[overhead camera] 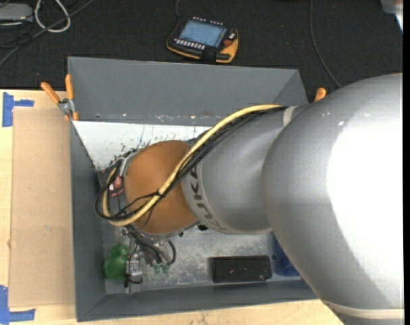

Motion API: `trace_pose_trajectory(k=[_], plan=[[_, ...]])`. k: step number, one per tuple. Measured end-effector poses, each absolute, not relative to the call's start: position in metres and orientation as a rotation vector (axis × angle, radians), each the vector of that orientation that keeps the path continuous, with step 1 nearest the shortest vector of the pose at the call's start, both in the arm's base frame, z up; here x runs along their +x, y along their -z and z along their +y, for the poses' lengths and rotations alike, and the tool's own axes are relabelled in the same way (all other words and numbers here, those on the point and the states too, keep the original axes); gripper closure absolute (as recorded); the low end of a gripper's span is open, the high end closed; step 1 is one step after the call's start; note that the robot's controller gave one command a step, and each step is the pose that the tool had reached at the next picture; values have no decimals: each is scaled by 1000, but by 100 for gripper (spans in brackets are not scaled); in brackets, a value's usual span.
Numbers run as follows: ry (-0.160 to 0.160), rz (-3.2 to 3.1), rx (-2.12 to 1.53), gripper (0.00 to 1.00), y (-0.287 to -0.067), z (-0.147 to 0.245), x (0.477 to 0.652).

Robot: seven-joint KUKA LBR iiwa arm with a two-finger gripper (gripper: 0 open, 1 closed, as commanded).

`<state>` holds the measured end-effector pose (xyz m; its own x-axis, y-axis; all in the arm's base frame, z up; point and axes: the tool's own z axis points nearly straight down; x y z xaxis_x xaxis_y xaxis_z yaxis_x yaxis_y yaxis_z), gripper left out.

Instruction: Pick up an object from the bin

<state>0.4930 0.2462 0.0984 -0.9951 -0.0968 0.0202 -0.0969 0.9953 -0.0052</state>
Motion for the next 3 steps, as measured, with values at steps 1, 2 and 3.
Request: trace_pose_trajectory(k=[1, 2, 3], plan=[[1, -3137, -134, 0, -68, 246, 497], [-8, -3125, -29, 100, -71, 244, 483], [-7, -3125, -30, 100, -71, 244, 483]])
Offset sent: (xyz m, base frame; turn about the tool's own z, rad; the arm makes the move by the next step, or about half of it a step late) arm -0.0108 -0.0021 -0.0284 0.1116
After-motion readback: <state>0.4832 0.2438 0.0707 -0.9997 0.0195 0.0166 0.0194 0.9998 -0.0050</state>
